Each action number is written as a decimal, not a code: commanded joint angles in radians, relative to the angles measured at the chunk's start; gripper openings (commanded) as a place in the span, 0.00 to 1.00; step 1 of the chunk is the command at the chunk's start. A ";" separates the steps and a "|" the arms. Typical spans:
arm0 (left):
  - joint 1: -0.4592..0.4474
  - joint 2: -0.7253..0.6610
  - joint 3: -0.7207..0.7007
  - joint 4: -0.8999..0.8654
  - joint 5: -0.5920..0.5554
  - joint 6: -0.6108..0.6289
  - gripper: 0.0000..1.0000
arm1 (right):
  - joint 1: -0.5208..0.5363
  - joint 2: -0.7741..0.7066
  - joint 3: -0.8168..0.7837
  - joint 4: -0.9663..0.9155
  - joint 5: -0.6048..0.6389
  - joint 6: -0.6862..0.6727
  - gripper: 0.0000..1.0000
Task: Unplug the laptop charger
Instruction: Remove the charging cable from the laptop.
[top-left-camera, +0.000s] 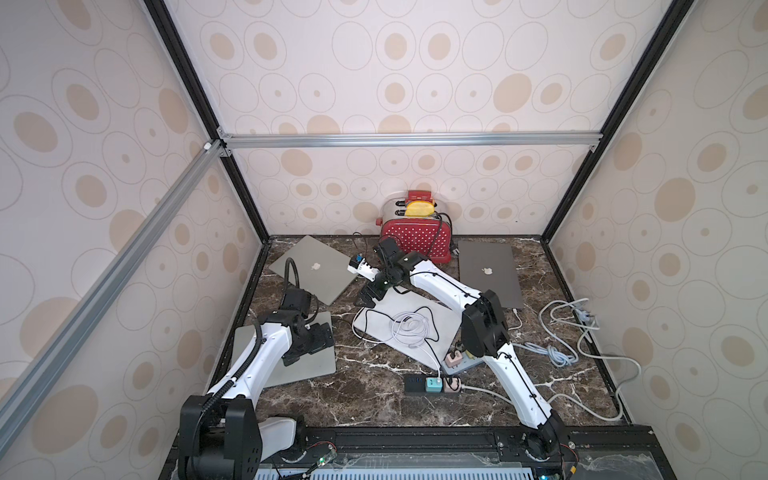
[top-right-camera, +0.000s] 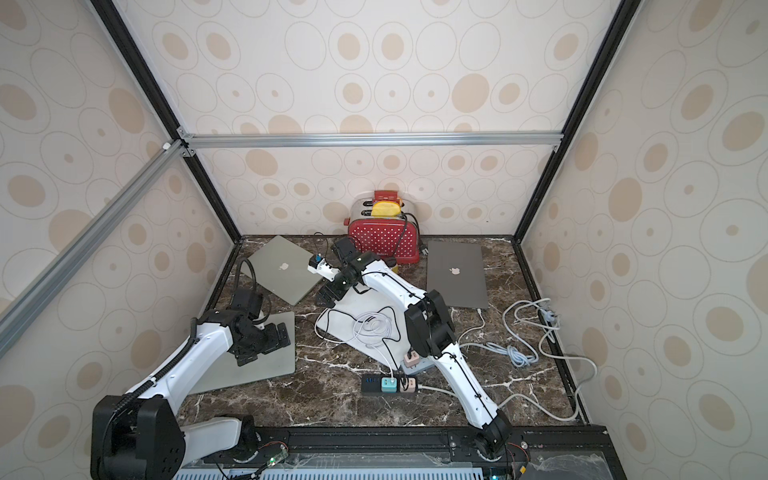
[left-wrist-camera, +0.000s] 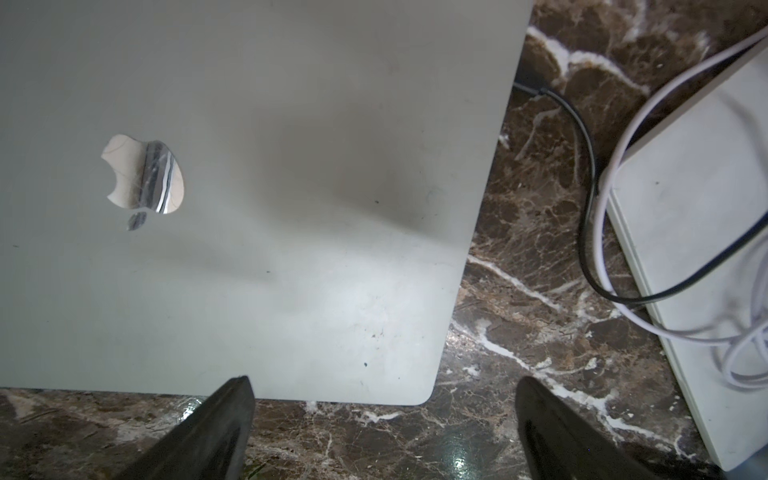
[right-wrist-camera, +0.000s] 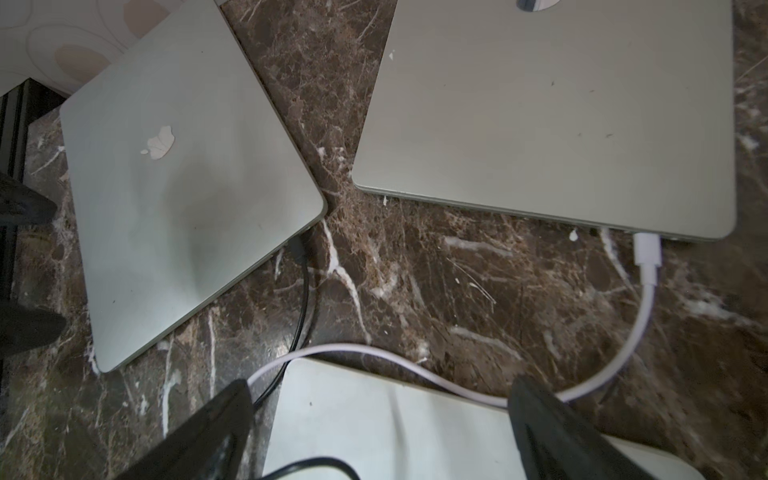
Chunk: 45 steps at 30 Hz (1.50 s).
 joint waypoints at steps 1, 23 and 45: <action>-0.018 -0.003 -0.007 0.027 -0.027 -0.011 0.99 | 0.028 0.057 0.083 -0.041 -0.011 -0.024 0.99; -0.035 -0.013 -0.174 0.152 -0.079 -0.113 0.99 | 0.129 0.208 0.168 -0.048 0.161 -0.096 0.90; -0.058 0.095 -0.192 0.290 -0.082 -0.157 0.99 | 0.159 0.205 0.066 -0.032 0.163 -0.140 0.33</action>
